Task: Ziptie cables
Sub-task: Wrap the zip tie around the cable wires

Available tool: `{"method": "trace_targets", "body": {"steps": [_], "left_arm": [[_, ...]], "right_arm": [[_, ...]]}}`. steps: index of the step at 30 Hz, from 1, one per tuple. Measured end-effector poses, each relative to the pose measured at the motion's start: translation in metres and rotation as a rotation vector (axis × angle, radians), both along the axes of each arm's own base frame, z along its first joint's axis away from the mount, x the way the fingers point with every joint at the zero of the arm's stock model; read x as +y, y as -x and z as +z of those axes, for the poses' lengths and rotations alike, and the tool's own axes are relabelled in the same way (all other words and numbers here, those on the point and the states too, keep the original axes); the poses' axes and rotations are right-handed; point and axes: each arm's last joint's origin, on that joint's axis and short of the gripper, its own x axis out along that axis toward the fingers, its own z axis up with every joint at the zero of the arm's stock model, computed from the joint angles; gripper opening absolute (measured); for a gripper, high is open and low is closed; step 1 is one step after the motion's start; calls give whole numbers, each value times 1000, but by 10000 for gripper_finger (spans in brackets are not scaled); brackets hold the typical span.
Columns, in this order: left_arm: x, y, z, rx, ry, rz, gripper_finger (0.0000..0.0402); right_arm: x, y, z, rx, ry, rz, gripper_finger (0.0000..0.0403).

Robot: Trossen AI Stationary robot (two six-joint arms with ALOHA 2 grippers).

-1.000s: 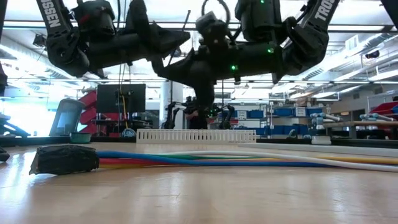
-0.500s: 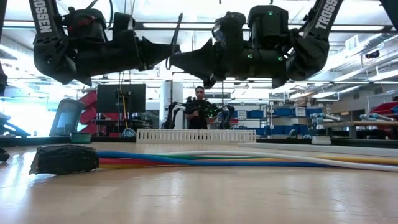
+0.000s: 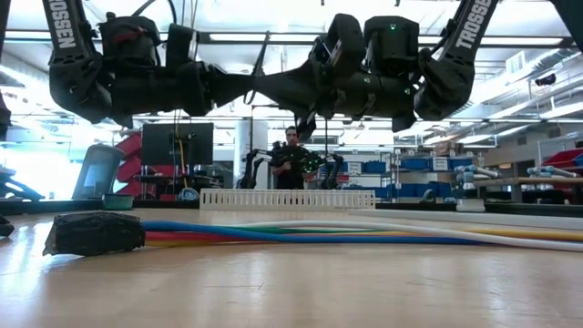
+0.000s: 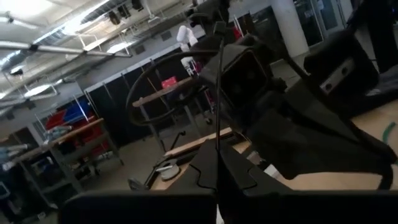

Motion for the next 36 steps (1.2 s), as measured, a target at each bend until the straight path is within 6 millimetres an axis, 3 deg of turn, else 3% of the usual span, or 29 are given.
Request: {"method": "trace_targets", "body": {"steps": [36], "left_arm": [[-1, 0, 0, 6, -67, -13, 1]], "right_arm": [[-9, 1, -3, 96, -166, 54, 0]]}}
